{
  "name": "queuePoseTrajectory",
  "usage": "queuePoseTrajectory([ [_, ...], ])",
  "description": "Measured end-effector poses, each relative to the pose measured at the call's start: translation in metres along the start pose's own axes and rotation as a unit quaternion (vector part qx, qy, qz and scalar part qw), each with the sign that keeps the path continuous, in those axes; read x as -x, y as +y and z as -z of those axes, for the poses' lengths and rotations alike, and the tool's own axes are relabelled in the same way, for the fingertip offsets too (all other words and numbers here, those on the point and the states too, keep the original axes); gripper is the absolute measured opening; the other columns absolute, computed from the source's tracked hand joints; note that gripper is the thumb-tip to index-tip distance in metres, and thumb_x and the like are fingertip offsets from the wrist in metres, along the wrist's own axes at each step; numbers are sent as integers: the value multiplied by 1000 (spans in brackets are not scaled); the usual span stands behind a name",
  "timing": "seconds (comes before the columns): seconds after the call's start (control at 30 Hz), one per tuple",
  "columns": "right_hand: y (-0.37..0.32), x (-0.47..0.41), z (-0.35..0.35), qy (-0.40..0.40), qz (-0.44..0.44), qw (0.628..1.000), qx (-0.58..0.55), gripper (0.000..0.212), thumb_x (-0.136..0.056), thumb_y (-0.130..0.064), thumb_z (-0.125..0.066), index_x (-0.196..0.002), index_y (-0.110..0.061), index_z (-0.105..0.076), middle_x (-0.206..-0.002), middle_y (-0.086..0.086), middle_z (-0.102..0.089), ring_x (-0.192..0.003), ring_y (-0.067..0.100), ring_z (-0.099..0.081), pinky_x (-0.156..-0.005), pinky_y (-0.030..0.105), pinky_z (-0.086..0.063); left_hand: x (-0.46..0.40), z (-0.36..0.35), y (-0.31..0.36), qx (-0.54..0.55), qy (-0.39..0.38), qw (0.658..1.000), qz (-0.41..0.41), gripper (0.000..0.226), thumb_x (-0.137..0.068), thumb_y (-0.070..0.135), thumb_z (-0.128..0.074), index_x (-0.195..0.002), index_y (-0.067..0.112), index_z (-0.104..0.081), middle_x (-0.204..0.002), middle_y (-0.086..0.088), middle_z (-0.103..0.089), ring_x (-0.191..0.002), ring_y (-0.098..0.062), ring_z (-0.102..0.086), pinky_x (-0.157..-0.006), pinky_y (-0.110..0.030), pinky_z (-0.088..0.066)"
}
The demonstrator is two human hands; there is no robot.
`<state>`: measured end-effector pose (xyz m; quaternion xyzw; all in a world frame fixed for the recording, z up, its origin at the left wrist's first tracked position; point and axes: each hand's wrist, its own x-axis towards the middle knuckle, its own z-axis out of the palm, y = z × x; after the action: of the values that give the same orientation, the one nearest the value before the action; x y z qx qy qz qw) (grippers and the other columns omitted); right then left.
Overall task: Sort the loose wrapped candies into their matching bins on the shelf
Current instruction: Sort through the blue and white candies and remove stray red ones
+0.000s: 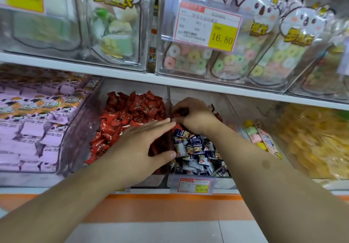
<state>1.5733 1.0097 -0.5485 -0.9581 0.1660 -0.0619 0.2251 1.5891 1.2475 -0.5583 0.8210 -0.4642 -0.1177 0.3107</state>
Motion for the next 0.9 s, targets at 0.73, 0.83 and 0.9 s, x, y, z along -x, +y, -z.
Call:
queuePoseTrajectory([
  [0.73,-58,77,7,25,22,939,-344,41,-82,-8,-85,-110,-36,-78,-117,-14,-75,-108,3,-71,-98,26,-56,23,42,-1,20,184,979,90,60,-94,26,-67,-150,40,-48,-142,24,-52,-116,7,-47,-102,-14,-33],
  [0.83,-43,75,4,74,2,935,-347,40,-86,2,-77,-111,-29,-78,-112,-12,-77,-107,5,-71,-100,30,-57,21,34,1,-1,139,990,33,54,-100,39,-59,-151,43,-44,-152,30,-40,-129,18,-31,-110,-11,-22],
  [0.9,-25,72,3,126,-20,940,-315,32,-90,0,-71,-111,-24,-77,-107,-11,-78,-104,6,-72,-100,34,-57,16,26,3,-13,86,996,-11,55,-102,54,-47,-155,46,-36,-158,34,-29,-142,17,-21,-121,-23,-22],
])
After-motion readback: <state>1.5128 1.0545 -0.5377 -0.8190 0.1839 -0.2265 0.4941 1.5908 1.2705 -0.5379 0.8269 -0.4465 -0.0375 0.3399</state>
